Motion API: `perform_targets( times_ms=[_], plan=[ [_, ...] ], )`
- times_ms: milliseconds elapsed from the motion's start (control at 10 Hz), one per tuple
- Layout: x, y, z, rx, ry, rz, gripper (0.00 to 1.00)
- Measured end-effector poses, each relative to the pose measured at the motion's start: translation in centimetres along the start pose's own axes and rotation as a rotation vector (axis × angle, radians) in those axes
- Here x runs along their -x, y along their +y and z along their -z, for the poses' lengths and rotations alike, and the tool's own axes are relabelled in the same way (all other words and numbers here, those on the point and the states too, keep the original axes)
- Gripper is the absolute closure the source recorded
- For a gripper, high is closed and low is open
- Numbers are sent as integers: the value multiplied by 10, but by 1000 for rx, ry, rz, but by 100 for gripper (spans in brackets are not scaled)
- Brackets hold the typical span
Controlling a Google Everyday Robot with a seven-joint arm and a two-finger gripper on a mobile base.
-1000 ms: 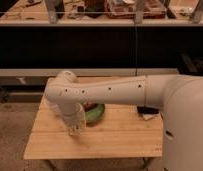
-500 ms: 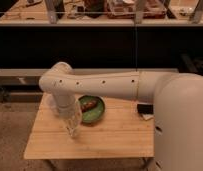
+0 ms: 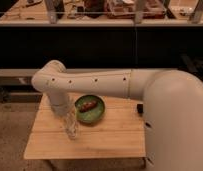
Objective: Stand the bottle upright
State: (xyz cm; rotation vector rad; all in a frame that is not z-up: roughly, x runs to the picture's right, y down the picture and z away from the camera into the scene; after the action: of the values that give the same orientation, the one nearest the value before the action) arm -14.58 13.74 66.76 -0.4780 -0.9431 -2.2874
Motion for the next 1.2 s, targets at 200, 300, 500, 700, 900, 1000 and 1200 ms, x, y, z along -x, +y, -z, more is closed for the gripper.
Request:
perform_targets(
  times_ms=[200,300,500,700,900,1000,1200],
  plan=[
    [3,5,-2,15,-2,-23,63],
    [6,7,-2,20,-3,-32,63],
    [16,14,1,43,-4,-65,50],
    [35,29,13,73,5,-126,30],
    [59,45,16,78,16,-192,20],
    [66,49,13,67,28,-215,20],
    [78,57,4,37,60,-262,20]
  ],
)
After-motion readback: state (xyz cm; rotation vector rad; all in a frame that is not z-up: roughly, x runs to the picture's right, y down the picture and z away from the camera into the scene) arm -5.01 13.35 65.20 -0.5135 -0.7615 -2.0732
